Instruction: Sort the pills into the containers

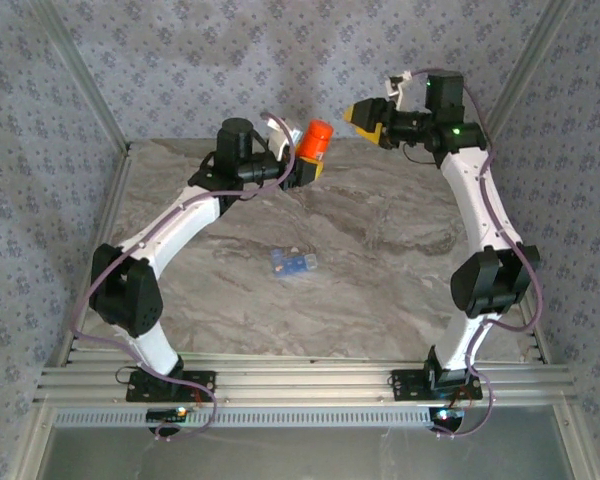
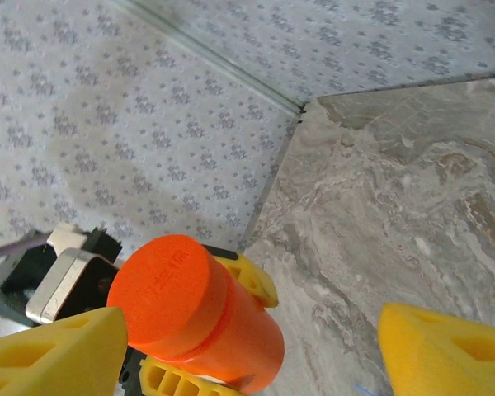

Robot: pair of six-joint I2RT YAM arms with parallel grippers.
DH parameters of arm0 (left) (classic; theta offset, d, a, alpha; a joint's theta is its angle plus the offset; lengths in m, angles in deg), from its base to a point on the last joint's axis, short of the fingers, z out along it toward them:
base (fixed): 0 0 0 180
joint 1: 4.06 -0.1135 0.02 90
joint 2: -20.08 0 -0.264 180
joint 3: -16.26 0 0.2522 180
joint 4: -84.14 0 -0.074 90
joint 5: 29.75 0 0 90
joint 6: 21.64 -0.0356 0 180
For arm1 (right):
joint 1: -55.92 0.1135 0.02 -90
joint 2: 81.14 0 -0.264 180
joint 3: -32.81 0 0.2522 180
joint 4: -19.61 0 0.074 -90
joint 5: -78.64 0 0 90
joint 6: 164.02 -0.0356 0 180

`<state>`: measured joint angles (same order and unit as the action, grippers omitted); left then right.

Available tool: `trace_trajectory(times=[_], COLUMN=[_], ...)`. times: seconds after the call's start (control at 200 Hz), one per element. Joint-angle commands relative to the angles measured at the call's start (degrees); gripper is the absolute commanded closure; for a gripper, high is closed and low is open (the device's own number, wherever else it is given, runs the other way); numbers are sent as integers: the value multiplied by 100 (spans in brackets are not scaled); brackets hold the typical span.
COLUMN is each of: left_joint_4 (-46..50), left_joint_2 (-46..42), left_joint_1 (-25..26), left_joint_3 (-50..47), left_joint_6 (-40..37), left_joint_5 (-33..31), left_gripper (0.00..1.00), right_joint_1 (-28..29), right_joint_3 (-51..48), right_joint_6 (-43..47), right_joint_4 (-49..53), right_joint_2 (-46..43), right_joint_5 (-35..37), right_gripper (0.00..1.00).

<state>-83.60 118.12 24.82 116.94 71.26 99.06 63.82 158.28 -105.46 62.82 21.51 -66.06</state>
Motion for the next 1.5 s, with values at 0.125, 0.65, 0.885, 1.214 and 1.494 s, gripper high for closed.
trace_trajectory(times=[0.125, 0.65, 0.885, 1.214, 1.494], left_joint_4=[437, 673, 712, 665, 345], left_joint_2=[214, 312, 365, 448, 359], left_joint_1=[30, 111, 123, 146, 264], left_joint_3=[444, 595, 643, 704, 625], left_joint_6=[-34, -170, -176, -154, -390], left_joint_5=[500, 565, 556, 464, -548], left_gripper=[100, 100, 100, 100, 100], right_joint_1=[227, 527, 581, 638, 845], right_joint_3=[343, 510, 511, 443, -314], right_joint_6=[495, 611, 683, 750, -281], right_joint_4=[219, 469, 652, 834, 207], right_joint_2=[156, 423, 458, 449, 136], right_joint_5=[130, 95, 5, 21, 900], right_gripper=[18, 20, 30, 52, 57])
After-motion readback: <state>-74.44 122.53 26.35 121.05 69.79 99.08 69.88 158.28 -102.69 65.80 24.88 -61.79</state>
